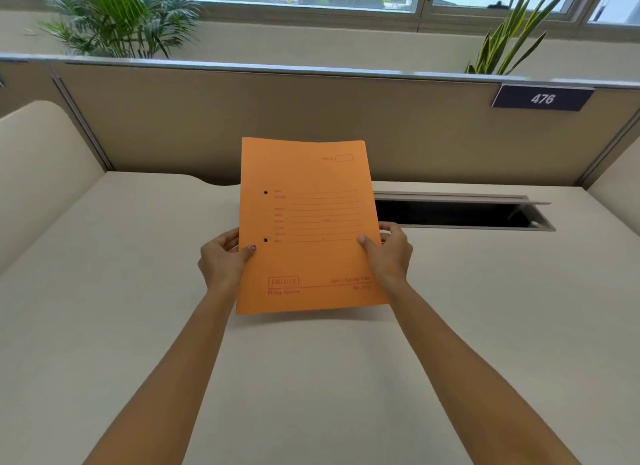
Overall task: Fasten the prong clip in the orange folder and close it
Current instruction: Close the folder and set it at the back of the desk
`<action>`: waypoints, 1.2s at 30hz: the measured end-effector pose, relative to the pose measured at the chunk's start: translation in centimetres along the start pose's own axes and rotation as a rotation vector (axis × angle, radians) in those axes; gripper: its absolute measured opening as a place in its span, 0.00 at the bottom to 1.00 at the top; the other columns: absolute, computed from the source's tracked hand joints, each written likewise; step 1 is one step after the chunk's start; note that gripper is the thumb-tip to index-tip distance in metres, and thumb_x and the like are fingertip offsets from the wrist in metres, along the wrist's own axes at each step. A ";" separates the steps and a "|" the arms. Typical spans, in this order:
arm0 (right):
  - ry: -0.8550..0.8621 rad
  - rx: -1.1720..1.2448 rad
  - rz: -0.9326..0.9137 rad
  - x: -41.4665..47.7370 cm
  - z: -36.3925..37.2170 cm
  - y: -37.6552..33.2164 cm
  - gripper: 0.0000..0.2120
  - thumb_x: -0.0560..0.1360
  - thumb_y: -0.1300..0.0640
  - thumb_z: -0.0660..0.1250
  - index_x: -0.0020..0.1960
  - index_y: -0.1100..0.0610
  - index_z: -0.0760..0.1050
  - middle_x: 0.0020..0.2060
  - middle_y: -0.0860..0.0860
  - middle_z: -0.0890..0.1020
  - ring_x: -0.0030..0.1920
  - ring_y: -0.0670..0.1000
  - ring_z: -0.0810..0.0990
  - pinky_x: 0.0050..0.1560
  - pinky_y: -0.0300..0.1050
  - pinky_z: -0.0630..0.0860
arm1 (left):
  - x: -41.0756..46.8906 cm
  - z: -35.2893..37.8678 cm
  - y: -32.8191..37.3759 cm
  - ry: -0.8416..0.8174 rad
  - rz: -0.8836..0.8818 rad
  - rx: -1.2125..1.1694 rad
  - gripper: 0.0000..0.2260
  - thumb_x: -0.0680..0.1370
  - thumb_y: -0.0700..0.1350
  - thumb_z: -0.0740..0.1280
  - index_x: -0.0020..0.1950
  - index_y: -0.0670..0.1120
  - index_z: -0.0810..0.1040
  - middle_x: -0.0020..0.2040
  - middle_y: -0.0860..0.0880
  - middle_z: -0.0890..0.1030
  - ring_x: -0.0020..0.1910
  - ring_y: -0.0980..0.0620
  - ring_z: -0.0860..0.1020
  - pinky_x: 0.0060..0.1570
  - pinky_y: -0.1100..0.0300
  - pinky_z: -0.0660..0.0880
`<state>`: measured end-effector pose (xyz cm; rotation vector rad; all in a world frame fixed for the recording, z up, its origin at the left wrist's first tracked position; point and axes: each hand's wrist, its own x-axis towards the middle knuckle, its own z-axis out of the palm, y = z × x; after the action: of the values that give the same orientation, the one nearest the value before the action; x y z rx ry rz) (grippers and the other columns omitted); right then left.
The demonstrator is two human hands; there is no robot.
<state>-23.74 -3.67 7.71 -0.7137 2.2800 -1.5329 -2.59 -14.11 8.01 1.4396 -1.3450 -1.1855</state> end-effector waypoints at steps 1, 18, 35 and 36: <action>-0.009 0.002 0.004 0.5 0.5 0.0 0.18 0.73 0.57 0.71 0.60 0.59 0.72 0.54 0.57 0.82 0.44 0.50 0.77 0.45 0.42 0.73 | 0.8 0.1 -0.1 -0.001 -0.014 -0.005 0.20 0.70 0.37 0.73 0.62 0.44 0.78 0.57 0.44 0.82 0.49 0.51 0.80 0.55 0.52 0.77; -0.009 -0.107 0.039 6.0 7.8 3.5 0.12 0.74 0.62 0.70 0.56 0.63 0.77 0.51 0.57 0.82 0.50 0.56 0.81 0.52 0.47 0.77 | 9.2 3.6 -4.3 0.033 -0.011 0.152 0.16 0.70 0.39 0.73 0.58 0.43 0.80 0.54 0.43 0.83 0.47 0.51 0.79 0.56 0.55 0.75; -0.358 -0.542 -0.430 0.9 4.0 8.7 0.38 0.68 0.29 0.59 0.75 0.38 0.56 0.78 0.51 0.52 0.76 0.55 0.54 0.73 0.56 0.57 | 3.4 -1.1 -11.4 -0.263 0.583 0.895 0.31 0.73 0.70 0.44 0.74 0.62 0.56 0.77 0.55 0.59 0.74 0.53 0.61 0.73 0.43 0.51; -0.362 -0.587 -0.448 0.8 4.0 8.9 0.38 0.67 0.27 0.57 0.74 0.36 0.55 0.78 0.51 0.52 0.77 0.54 0.52 0.73 0.55 0.57 | 3.7 -1.1 -11.6 -0.284 0.571 0.916 0.32 0.72 0.71 0.42 0.75 0.62 0.53 0.78 0.56 0.56 0.76 0.53 0.58 0.74 0.43 0.49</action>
<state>-24.45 -4.51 -2.05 -1.5978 2.3758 -0.7491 1.06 -16.67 -3.39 1.3021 -2.4858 -0.3828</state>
